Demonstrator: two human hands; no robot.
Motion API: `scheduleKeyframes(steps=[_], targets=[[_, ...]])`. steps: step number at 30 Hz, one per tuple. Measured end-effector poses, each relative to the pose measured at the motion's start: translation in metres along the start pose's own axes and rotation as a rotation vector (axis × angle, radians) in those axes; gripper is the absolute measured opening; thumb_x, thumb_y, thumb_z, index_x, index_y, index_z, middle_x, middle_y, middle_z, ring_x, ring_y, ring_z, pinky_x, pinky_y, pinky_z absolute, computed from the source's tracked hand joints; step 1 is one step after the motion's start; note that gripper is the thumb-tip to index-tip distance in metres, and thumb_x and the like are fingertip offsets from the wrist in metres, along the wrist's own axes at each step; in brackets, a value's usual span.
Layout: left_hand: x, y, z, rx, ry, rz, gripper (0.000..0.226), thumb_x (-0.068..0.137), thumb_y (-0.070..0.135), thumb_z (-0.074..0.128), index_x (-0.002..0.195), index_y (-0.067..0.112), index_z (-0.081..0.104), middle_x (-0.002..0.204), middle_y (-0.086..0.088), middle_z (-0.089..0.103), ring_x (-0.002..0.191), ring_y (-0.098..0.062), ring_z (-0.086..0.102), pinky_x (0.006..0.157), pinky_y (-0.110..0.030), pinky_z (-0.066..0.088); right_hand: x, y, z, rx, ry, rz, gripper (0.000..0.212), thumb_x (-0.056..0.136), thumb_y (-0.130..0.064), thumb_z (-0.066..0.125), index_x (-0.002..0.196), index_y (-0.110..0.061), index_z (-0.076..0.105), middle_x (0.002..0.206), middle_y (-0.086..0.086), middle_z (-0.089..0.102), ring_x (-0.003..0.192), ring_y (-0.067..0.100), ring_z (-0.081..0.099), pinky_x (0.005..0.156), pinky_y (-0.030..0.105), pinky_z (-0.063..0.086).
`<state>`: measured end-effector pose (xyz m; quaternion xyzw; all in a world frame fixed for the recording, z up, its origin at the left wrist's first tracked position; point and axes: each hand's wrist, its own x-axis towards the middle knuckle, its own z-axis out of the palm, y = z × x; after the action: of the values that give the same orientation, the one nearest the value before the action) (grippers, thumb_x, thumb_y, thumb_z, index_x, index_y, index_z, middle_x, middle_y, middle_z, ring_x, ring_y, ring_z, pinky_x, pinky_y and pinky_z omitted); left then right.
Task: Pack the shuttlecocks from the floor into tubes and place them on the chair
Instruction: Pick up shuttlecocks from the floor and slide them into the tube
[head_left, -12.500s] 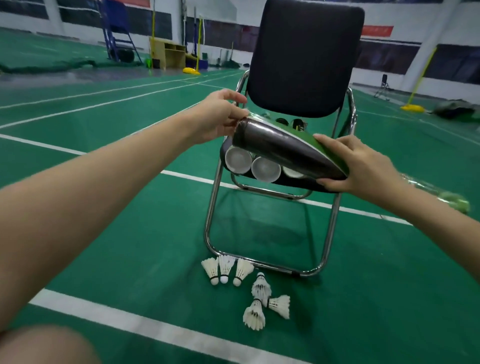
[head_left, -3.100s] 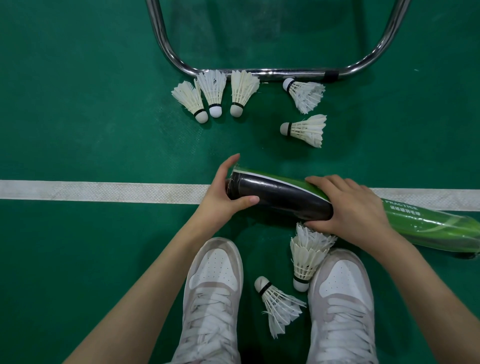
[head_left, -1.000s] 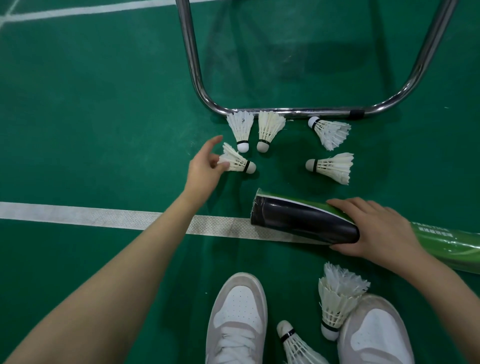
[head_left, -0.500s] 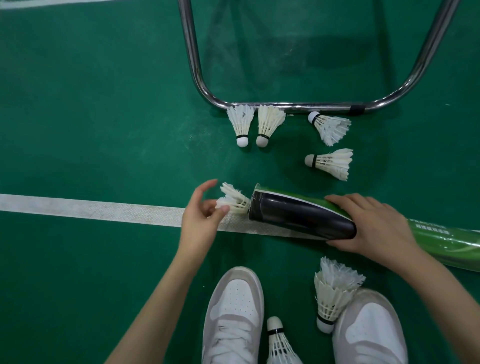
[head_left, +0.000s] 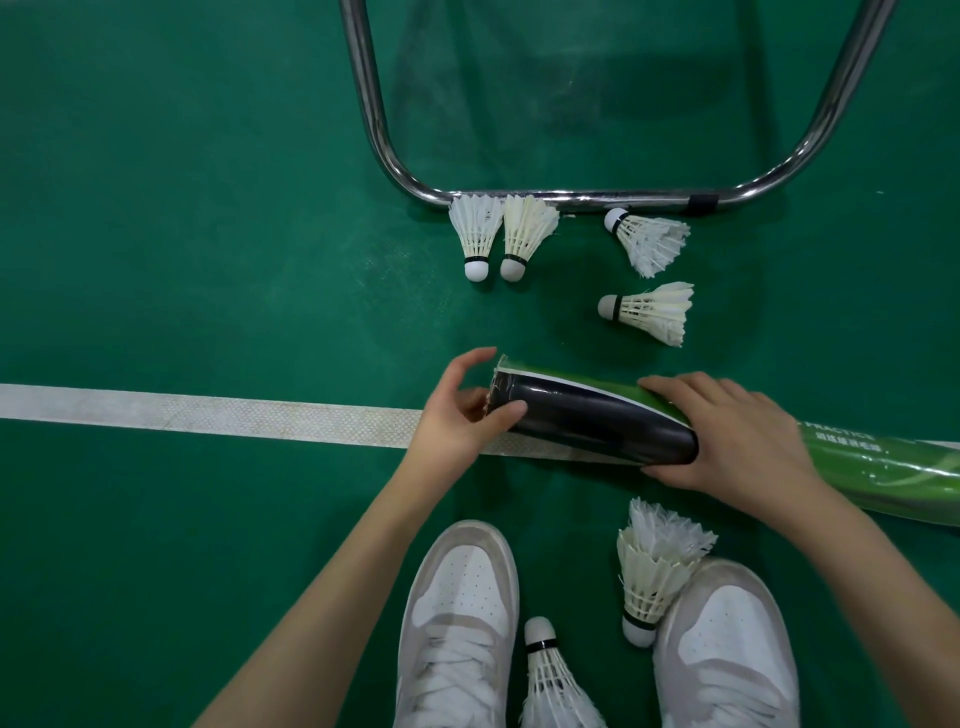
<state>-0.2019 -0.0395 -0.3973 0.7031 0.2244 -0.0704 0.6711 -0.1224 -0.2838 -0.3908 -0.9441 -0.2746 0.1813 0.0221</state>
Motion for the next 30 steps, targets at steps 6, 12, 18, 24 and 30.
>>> scheduleKeyframes(steps=[6,12,18,24,30], targets=[[0.011,0.007,0.0,0.125,-0.031,-0.02,0.063,0.079,0.01,0.076,0.13,0.031,0.044,0.067,0.007,0.067,0.057,-0.002,0.054,0.06,-0.012,0.042,0.0,0.001,0.0,0.004,0.007,-0.004,0.082,0.059,-0.061,0.07,0.131,-0.036,0.041,0.118,-0.009,0.054,0.104,0.019,0.053,0.077,0.032,0.04],[0.011,0.0,0.001,0.077,-0.042,-0.029,0.056,0.084,0.008,0.07,0.129,0.032,0.045,0.062,0.009,0.065,0.058,-0.006,0.054,0.064,-0.015,0.043,-0.001,0.002,0.0,0.006,0.006,0.002,0.081,0.06,-0.061,0.069,0.132,-0.036,0.04,0.119,-0.008,0.053,0.105,0.02,0.052,0.077,0.032,0.04],[0.009,0.0,0.008,-0.008,-0.117,-0.03,0.05,0.093,0.001,0.056,0.135,0.024,0.044,0.095,-0.007,0.065,0.084,-0.016,0.059,0.084,-0.024,0.048,0.0,0.002,0.001,-0.003,0.001,-0.002,0.082,0.061,-0.062,0.068,0.132,-0.037,0.038,0.12,-0.009,0.052,0.106,0.019,0.051,0.079,0.032,0.04],[0.006,0.0,0.009,-0.048,-0.096,-0.022,0.05,0.092,0.005,0.059,0.134,0.027,0.044,0.093,0.004,0.068,0.084,-0.007,0.064,0.081,-0.017,0.05,0.0,0.002,0.001,-0.001,0.008,0.001,0.081,0.061,-0.062,0.068,0.132,-0.037,0.038,0.12,-0.009,0.052,0.107,0.018,0.051,0.078,0.031,0.039],[0.011,-0.003,0.005,0.009,-0.072,-0.025,0.062,0.082,0.007,0.072,0.131,0.031,0.043,0.094,-0.006,0.069,0.081,-0.007,0.064,0.077,-0.016,0.049,0.001,0.002,0.002,-0.002,0.002,0.0,0.082,0.061,-0.062,0.067,0.133,-0.038,0.036,0.121,-0.01,0.051,0.108,0.017,0.05,0.079,0.031,0.039]])
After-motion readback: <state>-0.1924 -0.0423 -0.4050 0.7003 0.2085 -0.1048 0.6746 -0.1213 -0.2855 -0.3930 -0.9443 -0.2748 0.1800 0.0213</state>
